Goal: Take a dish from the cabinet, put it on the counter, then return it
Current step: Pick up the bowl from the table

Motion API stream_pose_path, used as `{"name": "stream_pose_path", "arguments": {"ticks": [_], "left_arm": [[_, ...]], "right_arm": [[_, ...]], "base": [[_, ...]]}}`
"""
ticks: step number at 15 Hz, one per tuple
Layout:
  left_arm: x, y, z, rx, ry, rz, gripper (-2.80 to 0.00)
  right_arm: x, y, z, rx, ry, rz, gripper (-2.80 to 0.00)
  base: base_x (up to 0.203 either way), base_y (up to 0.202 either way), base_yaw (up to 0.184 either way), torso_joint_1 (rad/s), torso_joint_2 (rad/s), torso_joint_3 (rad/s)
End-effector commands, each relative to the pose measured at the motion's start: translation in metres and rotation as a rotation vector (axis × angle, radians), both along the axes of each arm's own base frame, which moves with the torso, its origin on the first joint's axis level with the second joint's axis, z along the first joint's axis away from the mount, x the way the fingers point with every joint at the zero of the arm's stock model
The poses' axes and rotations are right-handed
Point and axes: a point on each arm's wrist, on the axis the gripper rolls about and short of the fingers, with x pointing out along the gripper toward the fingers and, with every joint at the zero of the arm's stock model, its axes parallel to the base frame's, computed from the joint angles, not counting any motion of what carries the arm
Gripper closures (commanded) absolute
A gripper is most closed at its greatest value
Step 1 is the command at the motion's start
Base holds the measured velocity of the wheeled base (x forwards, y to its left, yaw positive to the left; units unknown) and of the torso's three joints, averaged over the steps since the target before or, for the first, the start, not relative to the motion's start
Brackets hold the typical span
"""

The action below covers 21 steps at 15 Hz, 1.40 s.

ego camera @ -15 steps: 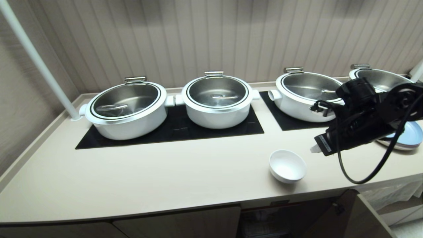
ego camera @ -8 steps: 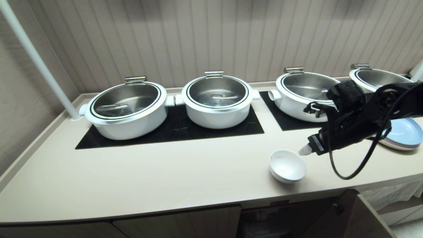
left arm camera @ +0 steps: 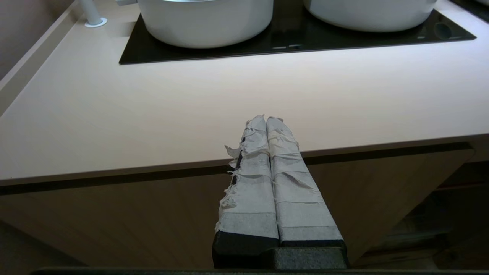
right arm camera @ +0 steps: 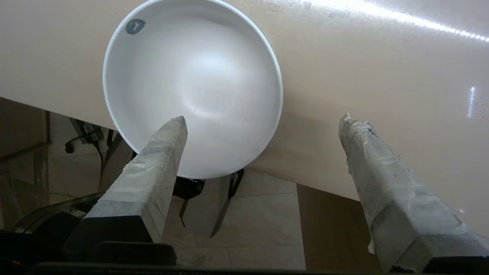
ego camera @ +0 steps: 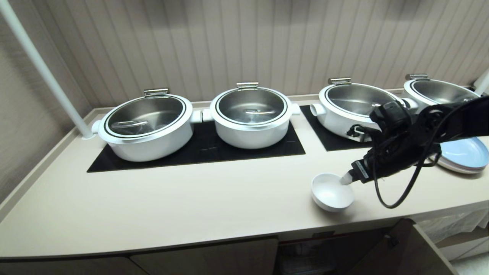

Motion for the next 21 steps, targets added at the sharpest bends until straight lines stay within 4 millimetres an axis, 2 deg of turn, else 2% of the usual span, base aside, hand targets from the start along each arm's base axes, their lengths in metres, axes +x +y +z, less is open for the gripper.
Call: {"name": "stream_pose_path", "arguments": {"ticks": [1,7,11,21], "left_arm": [[0.0,0.0,0.0,0.0,-0.001,0.0,0.0],[0.0,0.0,0.0,0.0,0.0,0.0,0.0],[0.0,0.0,0.0,0.0,0.0,0.0,0.0],[0.0,0.0,0.0,0.0,0.0,0.0,0.0]], "right_arm": [[0.003,0.001,-0.007,-0.003,0.023,0.003,-2.8],[0.015,0.004,-0.033,-0.011,0.071,0.009,-2.8],[0.028,0.016,-0.048,0.034,0.056,-0.044,-2.8],[0.028,0.017,-0.058,0.003,0.075,-0.06,-2.8]], "base": [[0.0,0.0,0.0,0.0,0.0,0.0],[0.0,0.0,0.0,0.0,0.0,0.0],[0.0,0.0,0.0,0.0,0.0,0.0],[0.0,0.0,0.0,0.0,0.0,0.0]]}}
